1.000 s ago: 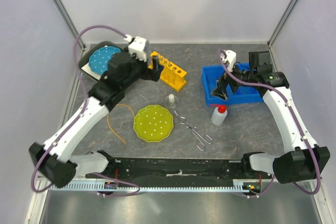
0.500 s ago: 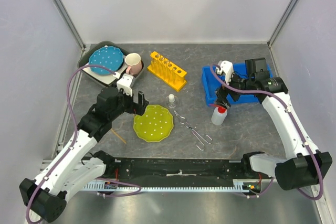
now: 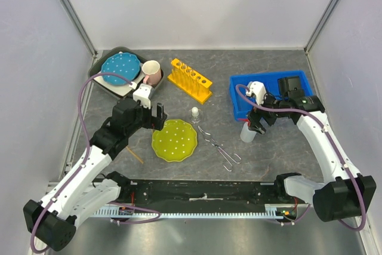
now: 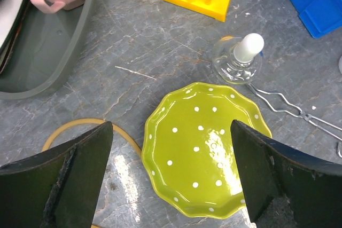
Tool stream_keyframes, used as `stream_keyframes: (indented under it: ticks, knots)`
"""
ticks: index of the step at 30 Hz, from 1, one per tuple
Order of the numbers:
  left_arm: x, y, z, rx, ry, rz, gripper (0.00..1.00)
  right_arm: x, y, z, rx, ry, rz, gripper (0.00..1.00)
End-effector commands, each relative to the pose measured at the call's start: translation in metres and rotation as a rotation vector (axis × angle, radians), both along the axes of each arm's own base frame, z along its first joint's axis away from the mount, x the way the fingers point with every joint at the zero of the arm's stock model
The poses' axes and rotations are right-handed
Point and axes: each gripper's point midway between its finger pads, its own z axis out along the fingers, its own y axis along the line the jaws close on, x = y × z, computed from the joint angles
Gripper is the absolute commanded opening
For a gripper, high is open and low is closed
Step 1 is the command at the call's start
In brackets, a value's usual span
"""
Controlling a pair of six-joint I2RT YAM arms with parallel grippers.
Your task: Organize the chemistry lab equipment
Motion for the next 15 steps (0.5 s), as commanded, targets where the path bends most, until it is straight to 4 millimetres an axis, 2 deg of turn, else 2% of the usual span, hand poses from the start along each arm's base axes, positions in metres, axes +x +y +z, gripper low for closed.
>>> stream_keyframes:
  ticks: [1,9,15]
  knots:
    - [0.004,0.009,0.007,0.016,-0.036,0.042,0.97,0.012,-0.001,0.000,0.017,-0.029,-0.030,0.98]
    - [0.004,0.013,0.010,0.021,-0.052,0.058,0.96,0.022,-0.003,-0.011,0.020,0.038,-0.083,0.97]
    - [0.005,0.014,0.009,0.026,-0.053,0.063,0.96,0.021,-0.004,-0.015,0.012,0.083,-0.088,0.87]
